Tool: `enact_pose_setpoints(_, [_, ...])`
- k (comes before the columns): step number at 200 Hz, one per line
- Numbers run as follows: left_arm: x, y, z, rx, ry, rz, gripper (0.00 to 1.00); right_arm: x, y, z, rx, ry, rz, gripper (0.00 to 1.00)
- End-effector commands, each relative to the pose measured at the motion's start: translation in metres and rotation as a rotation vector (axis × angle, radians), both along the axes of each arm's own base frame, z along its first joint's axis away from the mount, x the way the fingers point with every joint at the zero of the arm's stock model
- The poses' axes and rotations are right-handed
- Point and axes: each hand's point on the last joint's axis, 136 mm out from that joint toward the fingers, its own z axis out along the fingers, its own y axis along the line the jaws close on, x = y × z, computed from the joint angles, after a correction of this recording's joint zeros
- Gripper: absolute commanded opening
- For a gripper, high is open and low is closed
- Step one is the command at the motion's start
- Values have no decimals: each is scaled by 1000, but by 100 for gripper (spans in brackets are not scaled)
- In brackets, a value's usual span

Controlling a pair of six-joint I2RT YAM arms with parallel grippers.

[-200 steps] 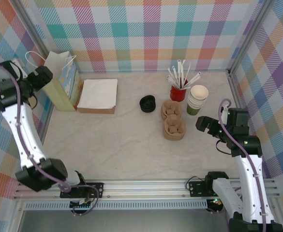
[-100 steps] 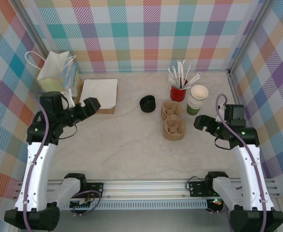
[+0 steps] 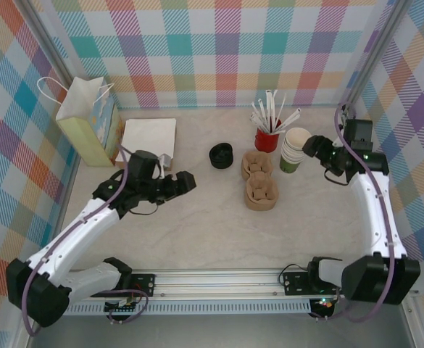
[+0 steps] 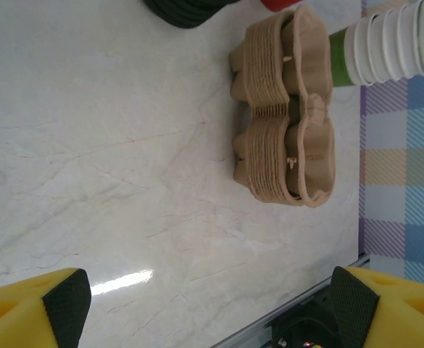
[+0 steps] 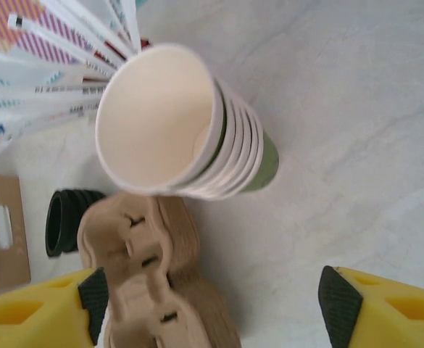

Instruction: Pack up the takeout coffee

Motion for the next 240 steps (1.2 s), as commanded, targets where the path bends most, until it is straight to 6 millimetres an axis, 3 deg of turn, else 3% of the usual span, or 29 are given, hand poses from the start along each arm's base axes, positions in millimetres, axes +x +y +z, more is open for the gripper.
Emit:
enact_pose_setpoints(1, [9, -17, 3, -13, -43, 9, 87, 32, -5, 15, 55, -60, -37, 76])
enact_pose_setpoints(50, [9, -19, -10, 82, -28, -6, 88, 66, -10, -2, 65, -10, -42, 64])
enact_pose_setpoints(117, [10, -20, -13, 88, -25, -7, 88, 85, -6, -25, 59, 74, 31, 45])
enact_pose_setpoints(240, [9, -14, -13, 125, -29, -7, 88, 84, -1, -37, 31, 147, 118, 15])
